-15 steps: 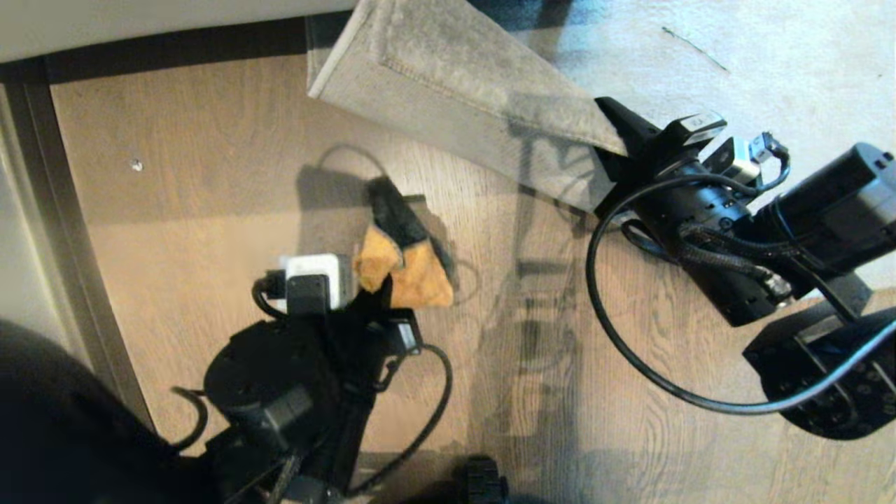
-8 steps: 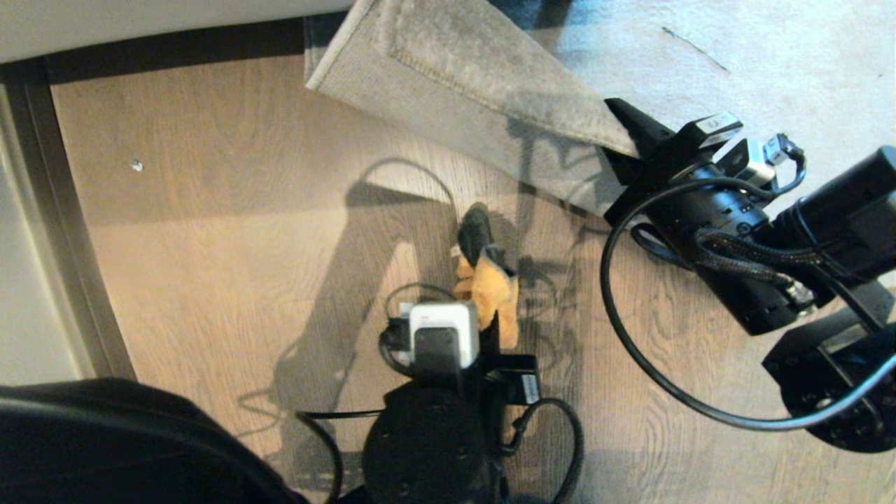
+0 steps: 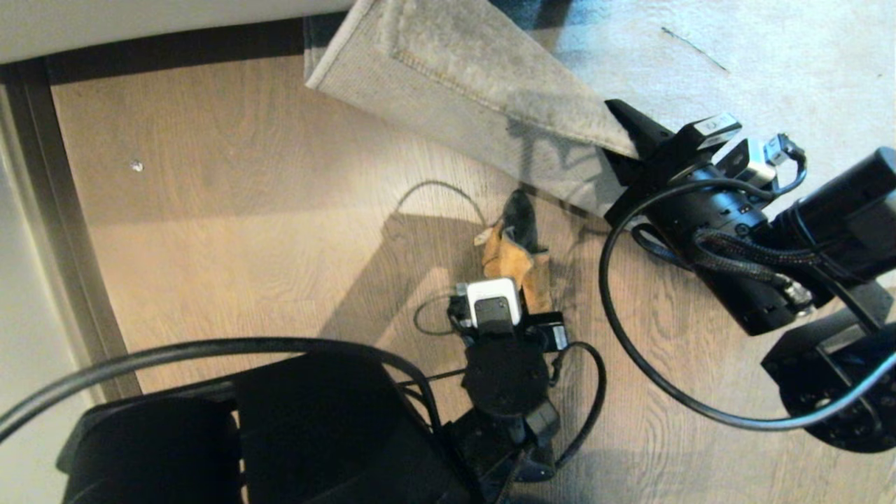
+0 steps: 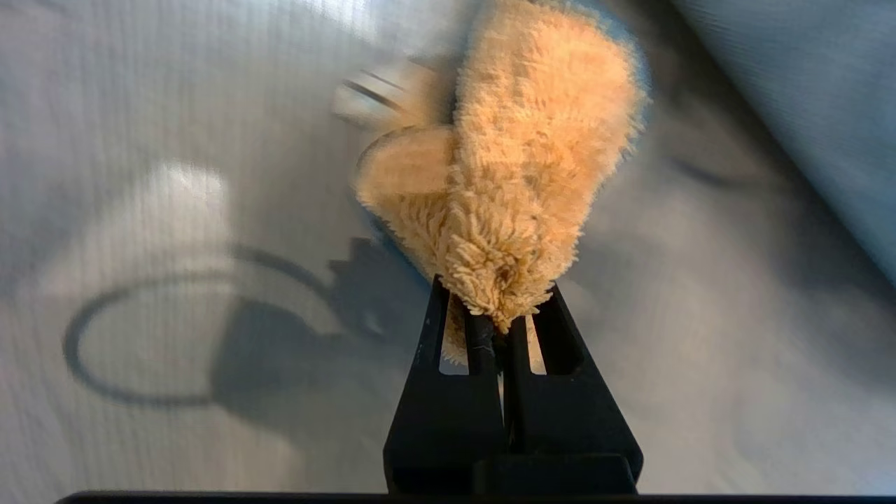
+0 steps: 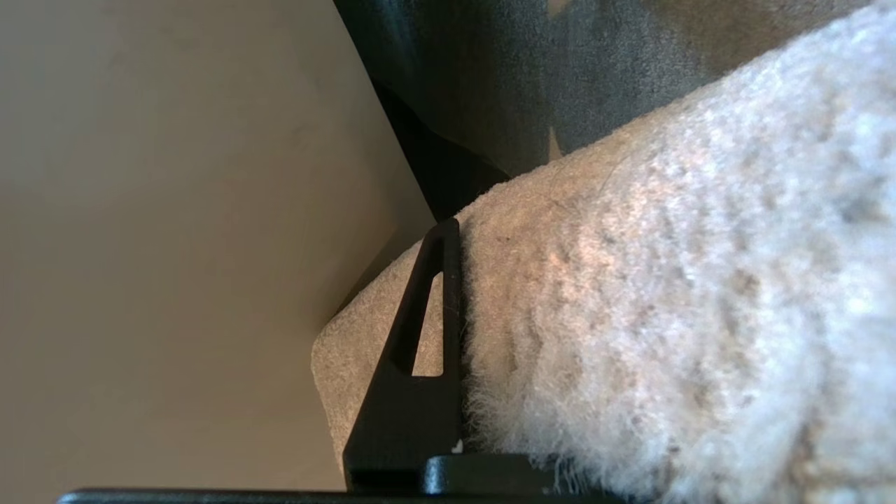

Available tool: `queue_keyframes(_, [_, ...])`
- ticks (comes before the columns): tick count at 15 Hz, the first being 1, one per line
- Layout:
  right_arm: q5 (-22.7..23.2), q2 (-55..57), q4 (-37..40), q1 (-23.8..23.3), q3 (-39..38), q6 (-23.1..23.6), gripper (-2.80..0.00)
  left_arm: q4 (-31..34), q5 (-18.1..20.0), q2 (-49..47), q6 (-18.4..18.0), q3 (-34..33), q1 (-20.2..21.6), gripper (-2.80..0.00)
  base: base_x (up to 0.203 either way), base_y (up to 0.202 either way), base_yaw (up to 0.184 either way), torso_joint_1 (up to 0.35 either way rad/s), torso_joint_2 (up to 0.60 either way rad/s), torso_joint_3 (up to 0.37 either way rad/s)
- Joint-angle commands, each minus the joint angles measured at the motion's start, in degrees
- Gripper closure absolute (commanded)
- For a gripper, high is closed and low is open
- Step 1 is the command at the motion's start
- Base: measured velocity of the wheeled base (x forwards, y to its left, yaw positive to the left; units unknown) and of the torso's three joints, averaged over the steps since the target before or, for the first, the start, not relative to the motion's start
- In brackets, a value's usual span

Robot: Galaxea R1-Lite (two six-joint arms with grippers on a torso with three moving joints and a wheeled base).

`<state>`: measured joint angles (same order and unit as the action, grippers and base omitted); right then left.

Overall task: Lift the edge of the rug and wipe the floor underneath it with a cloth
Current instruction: Wipe the floor under the carpet with a rag

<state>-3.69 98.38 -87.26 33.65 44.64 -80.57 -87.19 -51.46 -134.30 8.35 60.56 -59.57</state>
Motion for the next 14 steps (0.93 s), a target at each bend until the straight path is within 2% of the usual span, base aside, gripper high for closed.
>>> queue_keyframes(1, [0.0, 0.3, -2.7, 0.0, 0.0, -0.5, 0.00, -2.8, -0.3, -0.7, 0.1, 0.6, 3.9, 0.00, 0.000, 0.000, 0.000, 0.000, 0.00, 0.000])
queue_keyframes(5, [0.0, 0.6, -2.7, 0.0, 0.0, -0.5, 0.00, -2.8, 0.8, 4.4, -0.4, 0.6, 14.2, 0.00, 0.000, 0.000, 0.000, 0.000, 0.00, 0.000])
queue_keyframes(9, [0.1, 0.6, -2.7, 0.0, 0.1, -0.5, 0.00, -2.8, 3.6, 11.2, -2.7, -0.3, 21.2, 0.00, 0.000, 0.000, 0.000, 0.000, 0.00, 0.000])
queue_keyframes(14, [0.1, 0.5, -2.7, 0.0, 0.1, -0.5, 0.00, -2.8, 7.5, 21.8, -4.7, -11.6, 26.1, 0.00, 0.000, 0.000, 0.000, 0.000, 0.00, 0.000])
